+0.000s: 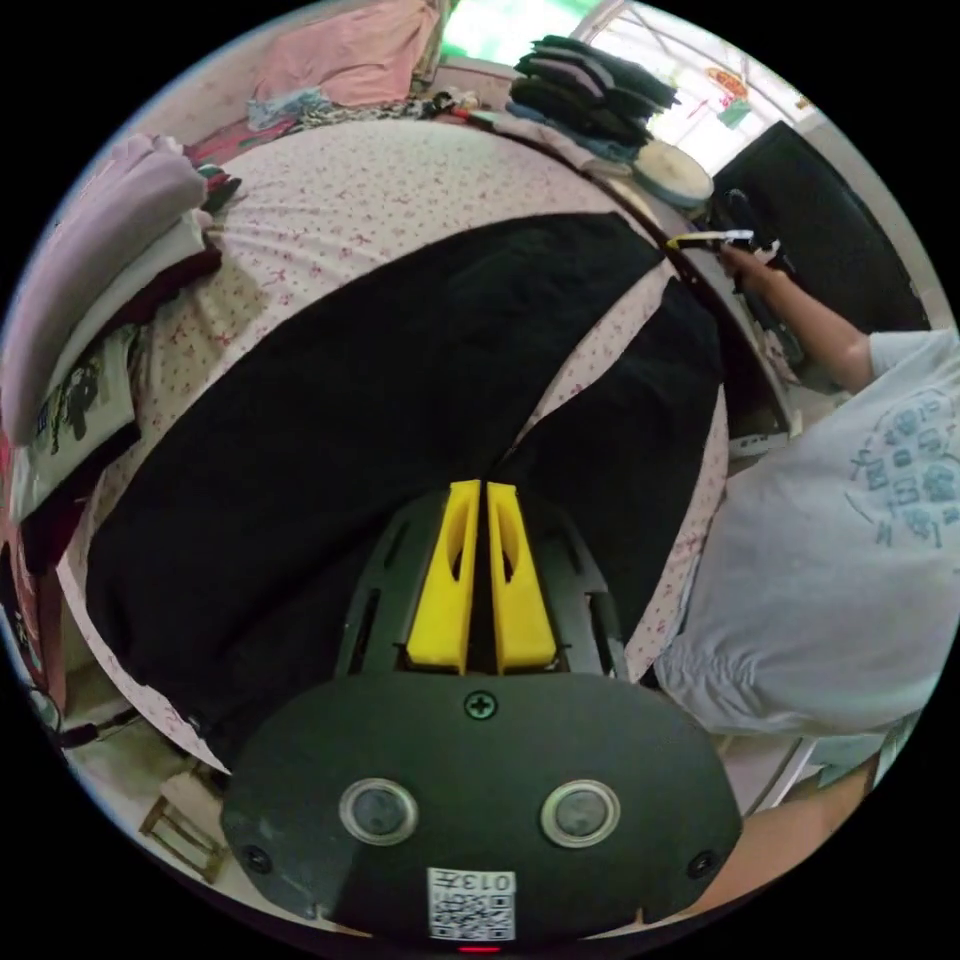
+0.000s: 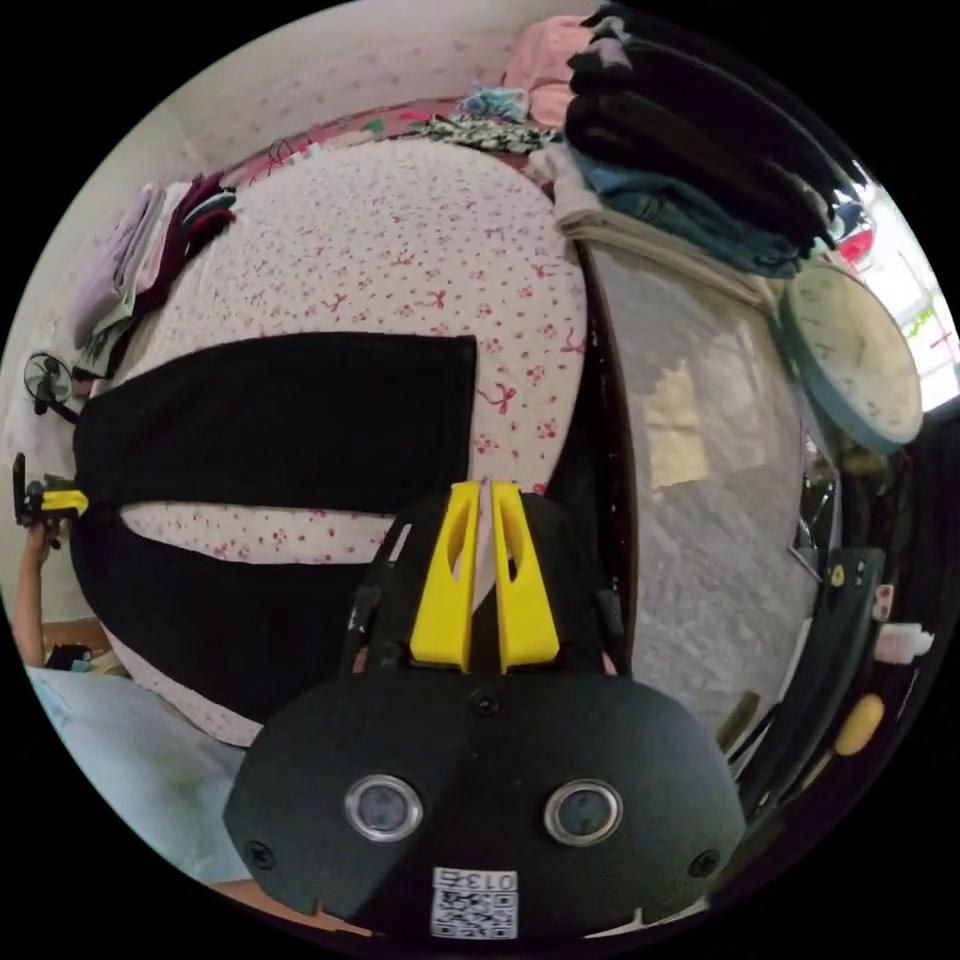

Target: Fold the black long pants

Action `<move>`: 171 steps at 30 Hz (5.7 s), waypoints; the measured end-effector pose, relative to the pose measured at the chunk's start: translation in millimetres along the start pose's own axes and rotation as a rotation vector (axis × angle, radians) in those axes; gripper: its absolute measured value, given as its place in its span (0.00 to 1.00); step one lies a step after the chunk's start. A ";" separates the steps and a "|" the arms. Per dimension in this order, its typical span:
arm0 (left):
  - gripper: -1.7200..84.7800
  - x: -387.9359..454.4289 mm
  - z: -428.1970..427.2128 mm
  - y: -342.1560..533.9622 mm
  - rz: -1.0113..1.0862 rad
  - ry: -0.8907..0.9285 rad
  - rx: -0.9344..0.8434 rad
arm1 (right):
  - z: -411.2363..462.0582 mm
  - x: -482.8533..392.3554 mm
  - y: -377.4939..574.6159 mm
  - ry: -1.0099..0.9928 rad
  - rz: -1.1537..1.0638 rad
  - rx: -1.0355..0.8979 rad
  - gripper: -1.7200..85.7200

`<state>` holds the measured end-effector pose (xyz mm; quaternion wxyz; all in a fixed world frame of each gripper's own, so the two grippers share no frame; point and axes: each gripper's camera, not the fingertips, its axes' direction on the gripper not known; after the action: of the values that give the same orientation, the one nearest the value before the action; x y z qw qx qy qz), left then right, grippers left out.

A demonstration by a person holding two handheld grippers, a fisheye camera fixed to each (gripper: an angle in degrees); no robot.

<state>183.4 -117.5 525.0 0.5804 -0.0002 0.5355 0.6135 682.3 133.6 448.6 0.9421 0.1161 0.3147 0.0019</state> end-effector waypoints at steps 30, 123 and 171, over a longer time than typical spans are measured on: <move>0.02 20.4 -13.9 91.2 -0.317 -0.043 0.057 | -39.0 -76.3 67.7 -0.060 0.151 0.007 0.07; 0.02 95.9 -89.1 246.0 -0.416 -0.283 0.342 | -221.1 -424.8 111.5 -0.191 -0.625 0.122 0.02; 0.02 126.6 37.5 223.1 -0.682 -0.459 0.152 | -173.7 -310.6 247.4 0.098 -0.391 0.235 0.02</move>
<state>6.5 52.5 608.8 0.8530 0.0023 0.4052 0.3290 347.3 388.4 552.4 0.8882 0.1615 0.3745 -0.2114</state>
